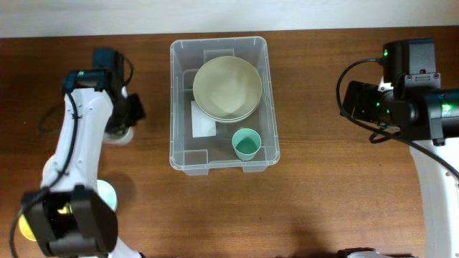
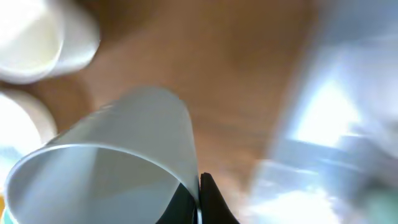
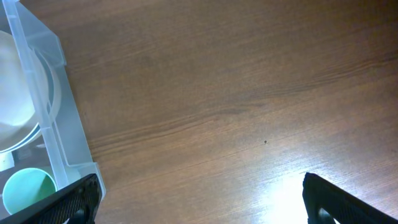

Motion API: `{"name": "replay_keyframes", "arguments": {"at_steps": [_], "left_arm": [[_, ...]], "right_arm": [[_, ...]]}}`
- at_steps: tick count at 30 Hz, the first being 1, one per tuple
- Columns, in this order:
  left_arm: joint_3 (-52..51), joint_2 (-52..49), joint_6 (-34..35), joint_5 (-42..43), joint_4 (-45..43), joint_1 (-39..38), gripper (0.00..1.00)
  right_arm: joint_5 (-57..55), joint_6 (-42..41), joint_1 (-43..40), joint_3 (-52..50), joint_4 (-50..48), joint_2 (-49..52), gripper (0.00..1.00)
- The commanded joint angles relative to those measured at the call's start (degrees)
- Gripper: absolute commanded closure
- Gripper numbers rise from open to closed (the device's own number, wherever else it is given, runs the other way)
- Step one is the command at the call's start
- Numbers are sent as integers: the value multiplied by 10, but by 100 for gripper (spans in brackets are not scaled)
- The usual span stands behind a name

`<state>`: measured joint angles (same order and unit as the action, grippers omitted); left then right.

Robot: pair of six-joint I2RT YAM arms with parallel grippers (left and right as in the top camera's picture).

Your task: Pack container

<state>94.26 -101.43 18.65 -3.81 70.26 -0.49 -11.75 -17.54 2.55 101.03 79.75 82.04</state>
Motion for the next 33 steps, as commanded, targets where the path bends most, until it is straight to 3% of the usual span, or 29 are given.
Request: {"name": "replay_keyframes", "arguments": {"at_steps": [1, 9, 17, 23, 33], "left_arm": [[82, 82, -3, 26, -7, -87, 99], [96, 82, -2, 26, -49, -269, 100], [96, -13, -2, 52, -53, -370, 99], [96, -61, -2, 105, -56, -389, 99], [96, -75, -2, 107, -55, -398, 99]], "right_arm": [[-6, 1, -4, -4, 0, 1, 1], [-7, -31, -37, -3, -2, 1, 1], [62, -52, -151, -4, 19, 1, 1], [62, -52, -157, -4, 19, 1, 1], [62, -52, -157, -4, 19, 1, 1]]}}
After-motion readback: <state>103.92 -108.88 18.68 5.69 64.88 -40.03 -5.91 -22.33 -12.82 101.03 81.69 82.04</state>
